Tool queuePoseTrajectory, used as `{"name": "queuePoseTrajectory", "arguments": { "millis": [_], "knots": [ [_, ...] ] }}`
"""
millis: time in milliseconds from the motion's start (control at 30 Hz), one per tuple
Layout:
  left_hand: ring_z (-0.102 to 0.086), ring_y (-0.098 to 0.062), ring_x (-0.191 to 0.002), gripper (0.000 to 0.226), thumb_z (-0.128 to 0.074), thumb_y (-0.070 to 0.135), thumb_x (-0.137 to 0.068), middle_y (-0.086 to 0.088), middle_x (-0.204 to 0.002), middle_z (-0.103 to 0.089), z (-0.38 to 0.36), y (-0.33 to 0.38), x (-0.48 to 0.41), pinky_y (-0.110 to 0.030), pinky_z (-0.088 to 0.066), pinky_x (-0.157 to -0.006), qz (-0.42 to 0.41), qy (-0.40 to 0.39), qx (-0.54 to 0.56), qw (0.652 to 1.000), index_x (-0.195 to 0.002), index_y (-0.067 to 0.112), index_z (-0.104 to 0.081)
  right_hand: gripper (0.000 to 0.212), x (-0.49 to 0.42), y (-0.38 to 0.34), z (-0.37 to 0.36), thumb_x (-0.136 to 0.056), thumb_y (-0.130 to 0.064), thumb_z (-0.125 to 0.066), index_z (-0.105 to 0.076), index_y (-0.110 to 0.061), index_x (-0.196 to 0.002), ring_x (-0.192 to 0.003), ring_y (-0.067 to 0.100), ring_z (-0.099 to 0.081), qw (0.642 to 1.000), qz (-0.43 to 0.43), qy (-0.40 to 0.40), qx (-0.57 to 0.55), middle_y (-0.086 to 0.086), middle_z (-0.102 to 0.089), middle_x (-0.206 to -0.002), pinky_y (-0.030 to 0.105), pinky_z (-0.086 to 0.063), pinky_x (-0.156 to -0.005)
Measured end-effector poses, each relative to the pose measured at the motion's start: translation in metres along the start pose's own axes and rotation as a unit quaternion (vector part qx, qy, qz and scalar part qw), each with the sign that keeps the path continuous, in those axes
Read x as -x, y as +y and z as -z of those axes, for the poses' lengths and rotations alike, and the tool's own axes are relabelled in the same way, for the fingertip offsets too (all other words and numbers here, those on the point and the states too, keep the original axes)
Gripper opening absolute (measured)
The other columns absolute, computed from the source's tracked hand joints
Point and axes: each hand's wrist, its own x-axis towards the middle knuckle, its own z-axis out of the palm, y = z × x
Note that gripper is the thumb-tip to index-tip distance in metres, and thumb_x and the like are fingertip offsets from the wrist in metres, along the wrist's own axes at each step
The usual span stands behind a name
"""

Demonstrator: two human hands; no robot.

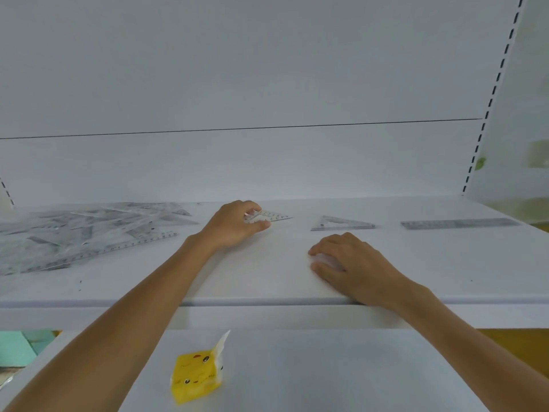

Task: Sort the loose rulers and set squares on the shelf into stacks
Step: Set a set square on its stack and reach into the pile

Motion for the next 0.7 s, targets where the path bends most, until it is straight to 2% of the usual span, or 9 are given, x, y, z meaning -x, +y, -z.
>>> {"name": "queuePoseTrajectory", "arguments": {
  "millis": [167, 267, 367, 500, 700],
  "knots": [
    [-0.052, -0.009, -0.104, 0.043, -0.066, 0.04, -0.081, 0.003, -0.12, -0.059, -0.01, 0.002, -0.018, -0.024, -0.038, -0.086, 0.005, -0.01, 0.0, 1.0, -0.117, 0.02, -0.058, 0.032, 0.0, 0.003, 0.001, -0.092, -0.045, -0.043, -0.053, -0.034, -0.12, -0.122, 0.007, -0.038, 1.0, -0.007, 0.004, -0.015, -0.017, -0.049, -0.129, 0.028, -0.031, -0.102],
    [-0.052, -0.013, -0.112, 0.044, -0.066, 0.041, -0.079, 0.003, -0.119, -0.059, -0.018, -0.005, -0.015, -0.026, -0.04, -0.092, -0.001, -0.002, -0.026, 1.0, -0.117, 0.021, -0.058, 0.031, 0.0, 0.003, 0.0, -0.092, -0.044, -0.043, -0.053, -0.034, -0.12, -0.121, 0.007, -0.038, 1.0, -0.002, 0.008, -0.014, -0.017, -0.049, -0.129, 0.029, -0.031, -0.103],
    [-0.052, -0.013, -0.112, 0.044, -0.064, 0.043, -0.079, 0.005, -0.119, -0.059, -0.018, -0.01, -0.014, -0.027, -0.04, -0.092, -0.004, 0.011, -0.031, 0.999, -0.117, 0.022, -0.058, 0.031, 0.0, 0.003, 0.0, -0.092, -0.044, -0.043, -0.053, -0.034, -0.12, -0.12, 0.006, -0.038, 1.0, -0.001, 0.008, -0.014, -0.018, -0.049, -0.129, 0.029, -0.031, -0.103],
    [-0.048, -0.015, -0.112, 0.038, -0.057, 0.045, -0.084, 0.003, -0.12, -0.055, -0.018, -0.012, -0.014, -0.033, -0.039, -0.096, -0.002, -0.045, -0.076, 0.996, -0.118, 0.028, -0.056, 0.032, 0.0, 0.003, -0.001, -0.093, -0.043, -0.043, -0.053, -0.033, -0.122, -0.12, 0.006, -0.039, 1.0, 0.003, 0.011, -0.015, -0.019, -0.049, -0.129, 0.027, -0.03, -0.104],
    [-0.049, -0.018, -0.113, 0.032, -0.057, 0.042, -0.083, 0.001, -0.118, -0.053, -0.021, -0.013, -0.013, -0.037, -0.039, -0.098, -0.002, -0.028, -0.058, 0.998, -0.114, 0.035, -0.059, 0.031, 0.0, 0.004, -0.001, -0.093, -0.044, -0.043, -0.052, -0.035, -0.12, -0.121, 0.004, -0.037, 1.0, 0.002, 0.012, -0.019, -0.021, -0.048, -0.129, 0.023, -0.029, -0.098]
  ]
}}
